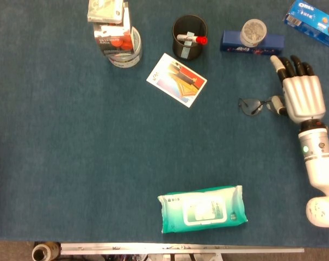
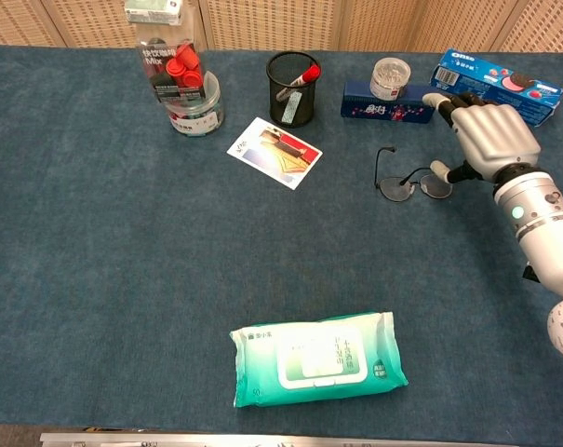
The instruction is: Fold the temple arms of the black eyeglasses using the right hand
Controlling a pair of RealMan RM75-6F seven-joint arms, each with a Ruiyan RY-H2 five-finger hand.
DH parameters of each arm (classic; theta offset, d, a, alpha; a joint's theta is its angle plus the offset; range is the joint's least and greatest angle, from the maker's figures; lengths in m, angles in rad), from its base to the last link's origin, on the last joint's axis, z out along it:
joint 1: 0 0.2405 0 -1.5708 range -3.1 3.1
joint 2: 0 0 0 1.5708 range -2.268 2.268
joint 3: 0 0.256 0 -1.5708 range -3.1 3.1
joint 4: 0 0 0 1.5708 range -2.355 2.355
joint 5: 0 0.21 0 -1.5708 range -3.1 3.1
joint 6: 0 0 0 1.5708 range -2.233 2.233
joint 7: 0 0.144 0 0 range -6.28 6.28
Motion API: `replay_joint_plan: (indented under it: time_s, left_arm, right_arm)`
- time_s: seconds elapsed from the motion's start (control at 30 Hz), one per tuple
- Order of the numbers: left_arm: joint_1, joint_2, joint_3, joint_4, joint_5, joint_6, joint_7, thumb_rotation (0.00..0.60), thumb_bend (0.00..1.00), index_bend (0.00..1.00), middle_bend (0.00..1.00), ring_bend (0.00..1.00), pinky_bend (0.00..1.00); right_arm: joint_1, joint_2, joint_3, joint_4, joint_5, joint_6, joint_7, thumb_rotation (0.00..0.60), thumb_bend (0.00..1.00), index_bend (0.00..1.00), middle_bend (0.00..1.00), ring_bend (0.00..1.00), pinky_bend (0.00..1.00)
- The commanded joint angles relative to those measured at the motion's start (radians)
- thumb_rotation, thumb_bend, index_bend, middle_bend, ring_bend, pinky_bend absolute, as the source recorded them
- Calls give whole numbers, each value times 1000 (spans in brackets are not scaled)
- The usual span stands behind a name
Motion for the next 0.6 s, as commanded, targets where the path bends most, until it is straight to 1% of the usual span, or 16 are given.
replay_joint_plan:
  time_s: [0.03, 0.27, 0.6]
  left_arm:
    - [0, 0, 0, 0, 0, -1, 0, 600, 249, 531, 402, 336, 467]
    - [0, 0, 0, 0, -1, -1, 1, 600, 249, 531, 402, 336, 467]
    - [0, 1, -1, 0, -2, -2, -3, 600, 250, 531, 402, 336, 467]
  right_arm:
    - [1, -2, 0, 5, 1, -1, -1, 600, 218, 116, 165, 98, 187]
    - [4, -10, 0, 25, 7, -10, -7, 600, 183, 116, 165, 98, 187]
    - [10, -24, 0, 59, 20, -26, -18, 600, 171, 117, 165, 98, 187]
